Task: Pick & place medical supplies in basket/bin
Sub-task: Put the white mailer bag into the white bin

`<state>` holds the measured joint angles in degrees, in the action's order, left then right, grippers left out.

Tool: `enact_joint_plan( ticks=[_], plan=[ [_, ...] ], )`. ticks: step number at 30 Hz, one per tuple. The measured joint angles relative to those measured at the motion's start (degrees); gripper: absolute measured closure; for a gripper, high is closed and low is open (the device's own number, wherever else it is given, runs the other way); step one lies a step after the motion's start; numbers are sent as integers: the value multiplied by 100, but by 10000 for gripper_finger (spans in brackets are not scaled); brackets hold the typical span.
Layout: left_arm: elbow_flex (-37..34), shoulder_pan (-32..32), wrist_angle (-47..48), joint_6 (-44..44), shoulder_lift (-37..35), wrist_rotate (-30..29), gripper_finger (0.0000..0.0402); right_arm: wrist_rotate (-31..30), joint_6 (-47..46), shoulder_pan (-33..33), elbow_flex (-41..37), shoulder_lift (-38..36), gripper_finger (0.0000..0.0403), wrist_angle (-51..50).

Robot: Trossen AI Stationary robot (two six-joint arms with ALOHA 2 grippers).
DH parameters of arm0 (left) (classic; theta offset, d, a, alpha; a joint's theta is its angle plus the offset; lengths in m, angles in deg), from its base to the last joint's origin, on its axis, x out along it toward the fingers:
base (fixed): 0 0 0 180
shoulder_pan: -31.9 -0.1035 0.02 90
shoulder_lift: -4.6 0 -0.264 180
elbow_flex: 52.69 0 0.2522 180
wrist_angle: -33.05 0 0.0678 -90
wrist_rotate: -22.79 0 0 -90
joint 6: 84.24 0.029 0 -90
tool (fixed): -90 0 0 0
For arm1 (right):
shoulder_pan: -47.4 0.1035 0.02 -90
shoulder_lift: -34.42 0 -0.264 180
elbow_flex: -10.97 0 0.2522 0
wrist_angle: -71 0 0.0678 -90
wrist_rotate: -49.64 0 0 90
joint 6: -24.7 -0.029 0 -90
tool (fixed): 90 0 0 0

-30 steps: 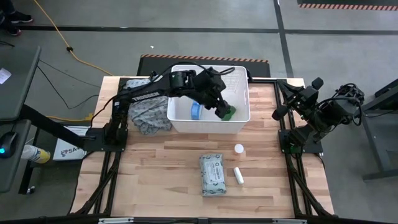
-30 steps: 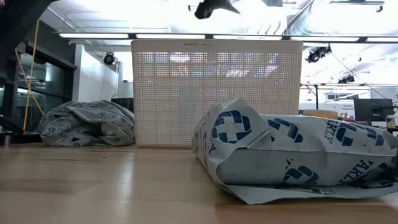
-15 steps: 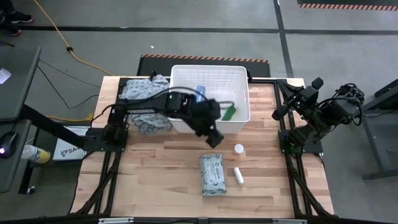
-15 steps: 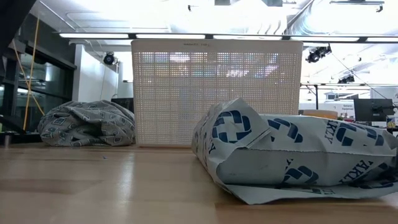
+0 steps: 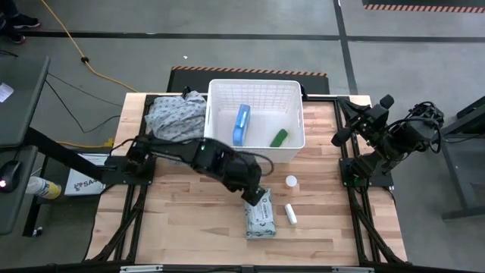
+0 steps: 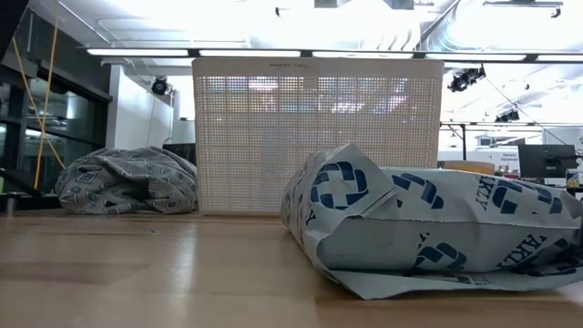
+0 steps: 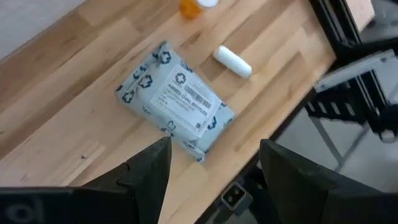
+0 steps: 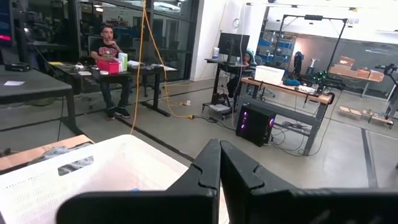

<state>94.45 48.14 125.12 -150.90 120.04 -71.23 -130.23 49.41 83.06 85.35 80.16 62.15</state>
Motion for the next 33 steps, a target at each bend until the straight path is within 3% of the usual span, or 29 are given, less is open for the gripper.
enact_joint_plan(
  ticks=[3,12,24,33],
  plan=[
    [-145,164,5,-427,0,-248,126,0,-11,0,0,0,403,0],
    [-1032,376,-244,-1322,3,-149,126,0,-23,0,0,0,403,0],
    [-2673,364,-1863,-1612,9,102,126,0,-24,0,0,0,403,0],
    [-3495,359,-2632,-1788,7,131,126,0,-24,0,0,1,403,0]
  ],
)
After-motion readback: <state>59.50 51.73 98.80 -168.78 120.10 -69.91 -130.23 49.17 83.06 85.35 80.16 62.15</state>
